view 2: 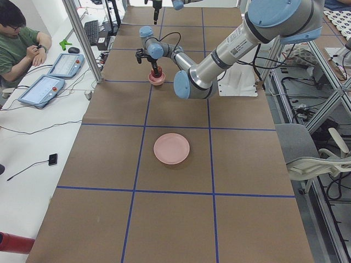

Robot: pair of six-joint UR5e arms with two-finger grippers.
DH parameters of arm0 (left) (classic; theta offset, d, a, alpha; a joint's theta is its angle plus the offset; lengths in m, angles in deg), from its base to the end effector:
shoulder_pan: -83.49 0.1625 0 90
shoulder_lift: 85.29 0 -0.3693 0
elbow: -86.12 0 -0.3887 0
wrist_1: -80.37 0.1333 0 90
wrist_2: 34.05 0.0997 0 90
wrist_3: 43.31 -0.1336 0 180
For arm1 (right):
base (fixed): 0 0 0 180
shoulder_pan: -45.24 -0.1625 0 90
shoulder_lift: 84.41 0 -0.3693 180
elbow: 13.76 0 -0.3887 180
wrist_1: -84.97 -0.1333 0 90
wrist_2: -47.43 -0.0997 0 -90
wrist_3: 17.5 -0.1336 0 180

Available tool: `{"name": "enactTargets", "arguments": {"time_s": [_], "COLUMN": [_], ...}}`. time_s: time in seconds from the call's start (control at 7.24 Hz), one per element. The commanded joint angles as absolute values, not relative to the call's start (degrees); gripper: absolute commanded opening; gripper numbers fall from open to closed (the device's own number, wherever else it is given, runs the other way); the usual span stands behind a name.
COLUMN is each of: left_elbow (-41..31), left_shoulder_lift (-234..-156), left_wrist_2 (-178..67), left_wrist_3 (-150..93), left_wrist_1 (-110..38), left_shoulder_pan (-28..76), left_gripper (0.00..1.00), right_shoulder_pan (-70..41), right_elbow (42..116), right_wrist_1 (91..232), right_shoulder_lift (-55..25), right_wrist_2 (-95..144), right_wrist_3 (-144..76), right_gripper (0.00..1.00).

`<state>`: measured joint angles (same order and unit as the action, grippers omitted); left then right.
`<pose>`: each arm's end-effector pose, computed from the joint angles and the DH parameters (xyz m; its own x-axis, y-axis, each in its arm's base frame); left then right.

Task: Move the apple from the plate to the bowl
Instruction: 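Carry the apple over the pink bowl with the left gripper and lower it in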

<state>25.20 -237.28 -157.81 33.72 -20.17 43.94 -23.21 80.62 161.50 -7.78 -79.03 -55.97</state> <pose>0.5801 -0.5557 0.1368 0.5982 -0.2520 -0.7607 0.1031 0.9656 -0.2388 -0.1690 -0.5746 0.4435 0.6925 0.0392 0.7203 -0.1490 0.9848 0.0897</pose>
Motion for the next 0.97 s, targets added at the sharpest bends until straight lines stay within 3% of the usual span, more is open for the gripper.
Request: {"name": "enactTargets", "arguments": {"time_s": [0.0,0.14,0.28,0.41,0.83], "left_elbow": [26.88,26.88,26.88,26.79,24.17], "left_shoulder_lift": [-237.26,-237.17,-237.08,-236.82,-236.73], "left_wrist_2": [-156.84,-156.84,-156.84,-156.84,-155.52], "left_wrist_3": [33.68,33.68,33.68,32.98,32.72], "left_wrist_1": [-21.76,-21.76,-21.67,-21.67,-20.97], "left_shoulder_pan": [44.73,44.9,44.91,44.91,43.95], "left_gripper": [0.0,0.0,0.07,0.98,0.99], "right_shoulder_pan": [-25.58,-26.82,-27.09,-27.09,-29.19], "right_elbow": [80.55,80.63,80.63,80.55,80.98], "right_wrist_1": [163.87,164.85,164.86,164.86,165.73], "right_shoulder_lift": [-8.03,-8.04,-7.95,-7.95,-7.6], "right_wrist_2": [-82.1,-83.95,-84.31,-84.32,-84.49], "right_wrist_3": [-55.82,-55.82,-55.82,-55.82,-55.73], "right_gripper": [1.0,1.0,1.0,1.0,1.0]}}
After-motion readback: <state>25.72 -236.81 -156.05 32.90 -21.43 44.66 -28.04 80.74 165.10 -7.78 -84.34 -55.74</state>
